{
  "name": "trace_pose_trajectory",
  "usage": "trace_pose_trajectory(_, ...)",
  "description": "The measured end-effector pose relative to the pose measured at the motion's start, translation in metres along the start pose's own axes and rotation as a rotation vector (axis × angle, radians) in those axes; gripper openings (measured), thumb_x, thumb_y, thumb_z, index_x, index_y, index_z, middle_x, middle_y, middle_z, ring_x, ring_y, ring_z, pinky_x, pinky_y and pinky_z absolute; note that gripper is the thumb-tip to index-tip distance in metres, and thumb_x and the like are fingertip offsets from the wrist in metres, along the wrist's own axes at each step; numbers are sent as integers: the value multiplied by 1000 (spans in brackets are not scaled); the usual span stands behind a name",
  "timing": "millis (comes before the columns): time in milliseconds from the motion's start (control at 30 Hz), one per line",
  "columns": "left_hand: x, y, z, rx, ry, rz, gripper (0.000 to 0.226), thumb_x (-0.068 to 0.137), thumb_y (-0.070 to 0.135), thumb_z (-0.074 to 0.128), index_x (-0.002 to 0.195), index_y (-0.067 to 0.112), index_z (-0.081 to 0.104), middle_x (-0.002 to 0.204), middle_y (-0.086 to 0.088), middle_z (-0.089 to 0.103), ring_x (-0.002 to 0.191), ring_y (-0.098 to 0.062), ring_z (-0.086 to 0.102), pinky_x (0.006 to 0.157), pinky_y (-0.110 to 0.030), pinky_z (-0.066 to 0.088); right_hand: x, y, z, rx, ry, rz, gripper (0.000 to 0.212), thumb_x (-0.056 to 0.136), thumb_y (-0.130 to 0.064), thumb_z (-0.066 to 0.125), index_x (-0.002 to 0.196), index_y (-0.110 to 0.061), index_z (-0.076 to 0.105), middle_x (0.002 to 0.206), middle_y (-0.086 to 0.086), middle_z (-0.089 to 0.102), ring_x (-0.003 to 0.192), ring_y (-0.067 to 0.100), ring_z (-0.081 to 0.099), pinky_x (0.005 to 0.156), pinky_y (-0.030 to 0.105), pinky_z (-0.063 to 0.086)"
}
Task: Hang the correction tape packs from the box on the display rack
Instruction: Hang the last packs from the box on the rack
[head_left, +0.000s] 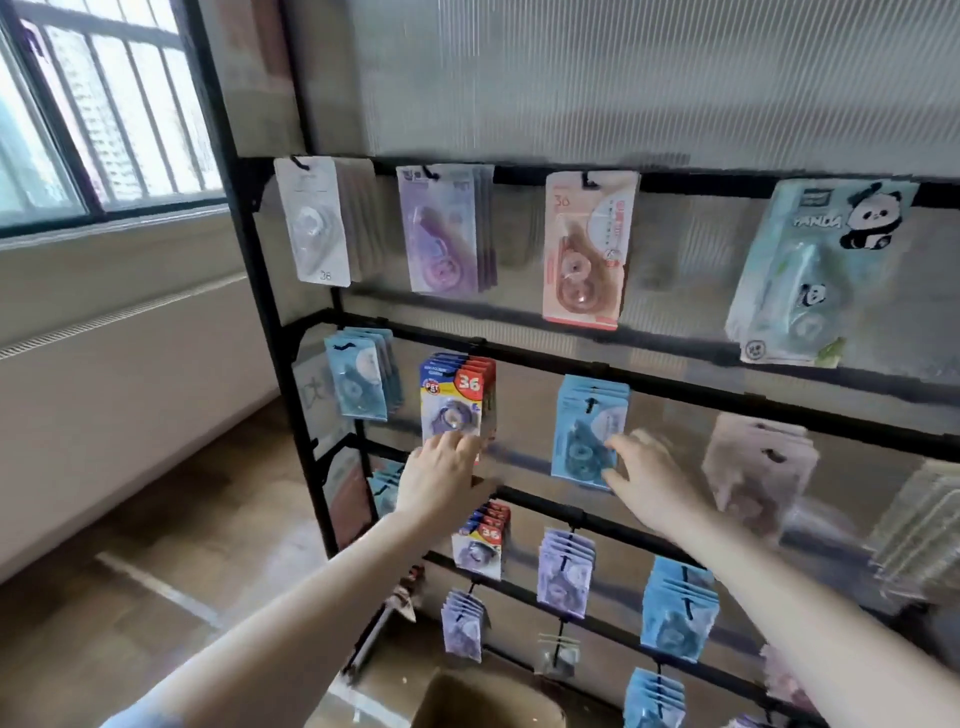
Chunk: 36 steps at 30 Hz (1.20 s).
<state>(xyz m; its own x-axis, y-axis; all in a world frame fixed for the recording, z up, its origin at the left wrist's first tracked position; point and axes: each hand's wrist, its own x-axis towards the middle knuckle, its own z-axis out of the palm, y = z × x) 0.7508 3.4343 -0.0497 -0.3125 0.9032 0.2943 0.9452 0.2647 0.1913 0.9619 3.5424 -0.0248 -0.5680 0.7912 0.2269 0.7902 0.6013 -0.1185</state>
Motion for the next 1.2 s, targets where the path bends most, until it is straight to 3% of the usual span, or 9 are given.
trace_pose_trajectory(200,-10,-65,51,-17,-137,45,44,88,50,54,119,20,49,121,-1,52,117,-24,45,93,-34,38,5,-47,70,-115,-96,8,37,96,-34,46,130,-19,47,124,3,55,115,23,51,91,33,41)
trace_pose_trajectory(433,-28,-101,105,-83,-192,19,49,91,47,51,130,19,46,131,-2,50,122,-24,44,97,-34,36,-7,-68,142,-102,-171,54,36,94,-28,47,129,-18,50,125,6,55,117,26,50,94,34,38)
trace_pose_trajectory(533,-47,-109,149,-68,-234,-23,46,89,46,52,126,17,48,128,-3,50,121,-26,44,96,-35,36,-24,-67,193,-68,-196,59,33,92,-24,51,123,-13,56,120,11,61,111,31,55,89,36,43)
trace_pose_trajectory(733,-115,-132,308,-104,-340,-77,51,81,50,55,110,9,61,110,-13,61,104,-37,56,85,-43,48,-83,-40,360,-12,-293,68,34,89,-26,56,122,-14,56,116,12,60,110,33,54,92,41,41)
trace_pose_trajectory(900,-180,-159,478,-32,-471,-85,50,93,44,52,132,15,45,135,-9,46,124,-30,42,100,-38,37,-139,2,525,-41,-337,2,36,93,-28,52,127,-17,52,119,7,58,113,27,52,94,38,40)
trace_pose_trajectory(1033,-218,-170,603,-18,-546,-61,50,93,43,52,134,16,43,137,-5,43,125,-26,40,102,-35,36,-173,34,637,-71,-387,-14,36,92,-24,55,126,-14,55,121,10,58,117,31,51,97,40,39)
trace_pose_trajectory(1200,-255,-179,710,-9,-637,-36,52,94,33,56,140,16,38,141,-4,39,126,-23,40,98,-33,40,-199,57,721,-64,-331,-19,35,79,-16,72,112,-8,64,105,13,65,97,34,60,87,45,48)
